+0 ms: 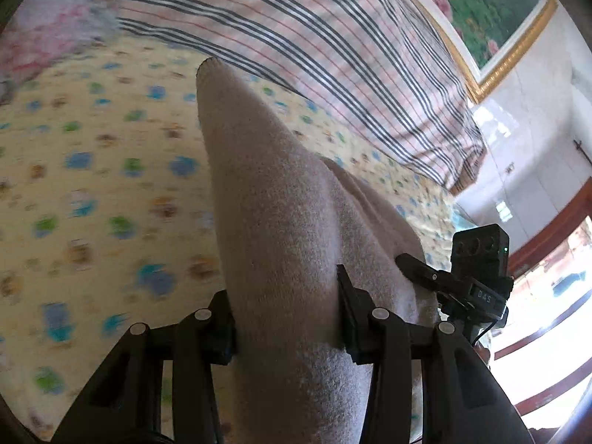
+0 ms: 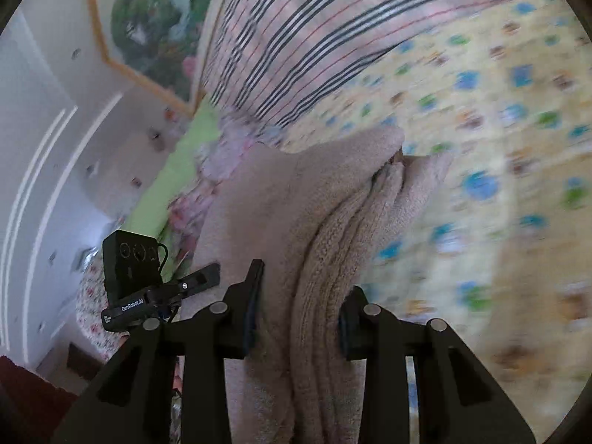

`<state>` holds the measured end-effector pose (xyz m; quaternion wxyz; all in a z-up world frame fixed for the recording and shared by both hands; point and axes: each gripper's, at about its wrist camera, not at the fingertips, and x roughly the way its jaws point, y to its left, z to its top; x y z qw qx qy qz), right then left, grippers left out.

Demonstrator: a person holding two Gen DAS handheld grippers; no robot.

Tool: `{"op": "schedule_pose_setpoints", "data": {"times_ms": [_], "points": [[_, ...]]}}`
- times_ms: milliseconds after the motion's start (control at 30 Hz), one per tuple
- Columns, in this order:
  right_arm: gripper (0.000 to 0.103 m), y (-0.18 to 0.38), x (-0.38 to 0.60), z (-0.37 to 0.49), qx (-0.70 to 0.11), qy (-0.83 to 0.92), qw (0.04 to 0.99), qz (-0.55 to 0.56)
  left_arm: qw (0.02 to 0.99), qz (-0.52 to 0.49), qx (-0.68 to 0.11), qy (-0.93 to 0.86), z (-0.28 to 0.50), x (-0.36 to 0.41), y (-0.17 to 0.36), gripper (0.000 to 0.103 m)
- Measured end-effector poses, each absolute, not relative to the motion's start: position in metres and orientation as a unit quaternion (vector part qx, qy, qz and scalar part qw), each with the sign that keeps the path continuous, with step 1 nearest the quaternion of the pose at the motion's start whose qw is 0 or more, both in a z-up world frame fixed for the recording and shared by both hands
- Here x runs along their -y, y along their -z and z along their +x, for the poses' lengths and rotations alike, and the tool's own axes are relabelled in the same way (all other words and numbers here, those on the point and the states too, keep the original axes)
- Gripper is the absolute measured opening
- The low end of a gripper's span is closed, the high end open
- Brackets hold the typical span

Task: Fold small clothes

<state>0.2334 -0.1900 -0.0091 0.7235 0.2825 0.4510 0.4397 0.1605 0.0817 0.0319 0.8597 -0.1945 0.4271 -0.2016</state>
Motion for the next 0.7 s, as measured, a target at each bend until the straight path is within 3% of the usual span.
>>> {"op": "schedule_pose_setpoints", "data": {"times_ms": [300,433,567,700], "points": [[0.035,0.039,0.116,0.218,-0.486,-0.469,0.689,0.263,0.865,-0.191,-0.439,0.153,0.129,-0.147,0.004,0.044],[0.036,0.057,0.115,0.217,-0.505,-0.449,0.692,0.255,0.866,-0.184,-0.439,0.153,0.129,-0.146,0.022,0.054],[0.042,0.068,0.118,0.217,-0.521,-0.427,0.696,0.248,0.858,-0.214,-0.447,0.136,0.134,-0.153,0.038,0.073],[0.049,0.065,0.124,0.214,-0.525,-0.408,0.707,0.242,0.855,-0.223,-0.451,0.123,0.13,-0.153,0.032,0.073]]}}
